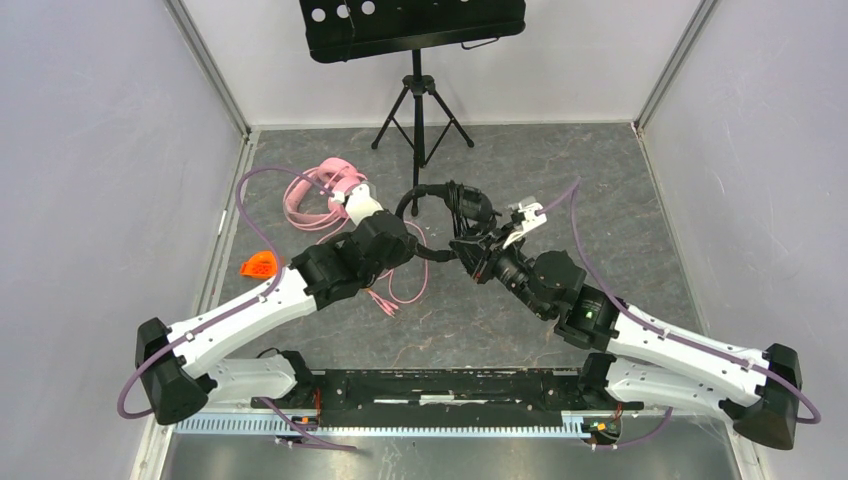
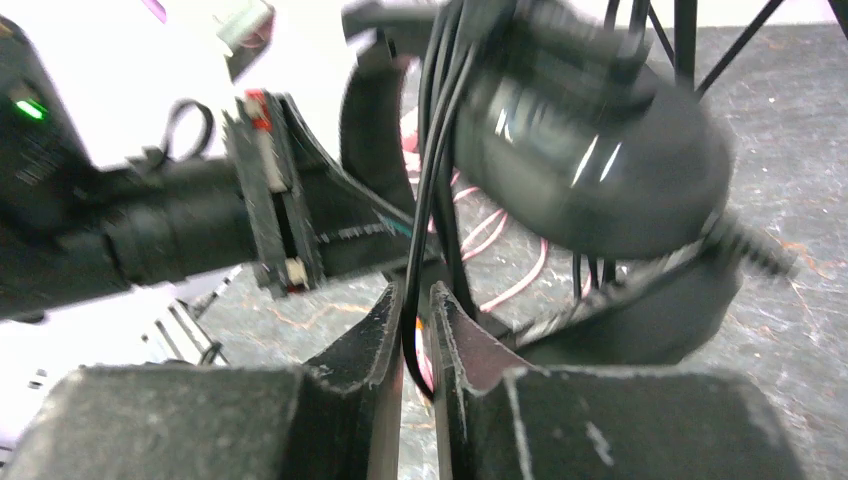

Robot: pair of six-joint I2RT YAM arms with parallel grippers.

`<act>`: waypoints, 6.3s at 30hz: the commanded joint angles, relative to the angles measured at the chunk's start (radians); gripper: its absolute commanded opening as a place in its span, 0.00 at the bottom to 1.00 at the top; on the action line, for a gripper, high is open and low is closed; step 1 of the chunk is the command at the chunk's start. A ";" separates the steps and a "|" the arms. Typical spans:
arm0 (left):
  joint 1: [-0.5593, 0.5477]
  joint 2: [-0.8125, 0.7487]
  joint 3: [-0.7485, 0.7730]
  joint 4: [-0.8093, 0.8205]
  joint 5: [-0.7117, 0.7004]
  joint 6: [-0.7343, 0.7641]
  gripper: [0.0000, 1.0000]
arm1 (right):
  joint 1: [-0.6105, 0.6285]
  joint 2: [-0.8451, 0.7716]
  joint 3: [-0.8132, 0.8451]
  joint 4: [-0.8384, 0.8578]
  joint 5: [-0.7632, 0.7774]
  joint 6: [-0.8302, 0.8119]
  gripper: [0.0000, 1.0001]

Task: Wrap the headphones
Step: Wrap the headphones around the headphones.

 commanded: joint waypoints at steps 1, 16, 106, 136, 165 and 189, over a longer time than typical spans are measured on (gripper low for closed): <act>0.008 -0.059 0.015 0.193 -0.001 -0.124 0.02 | 0.007 0.019 0.000 -0.092 0.016 -0.036 0.23; 0.008 -0.067 -0.002 0.199 0.025 -0.111 0.02 | 0.007 -0.029 -0.031 -0.096 0.034 -0.260 0.01; 0.007 -0.014 -0.042 0.287 0.026 0.275 0.02 | 0.014 0.142 0.284 -0.073 0.097 -0.324 0.43; 0.022 -0.129 -0.106 0.438 0.125 -0.051 0.02 | 0.013 -0.365 -0.265 -0.136 0.169 0.578 0.65; 0.021 -0.141 -0.196 0.578 0.182 0.026 0.02 | 0.013 -0.276 -0.323 -0.114 0.289 1.254 0.56; 0.021 -0.088 -0.195 0.562 0.121 0.047 0.02 | 0.014 -0.279 -0.378 0.014 0.229 1.215 0.54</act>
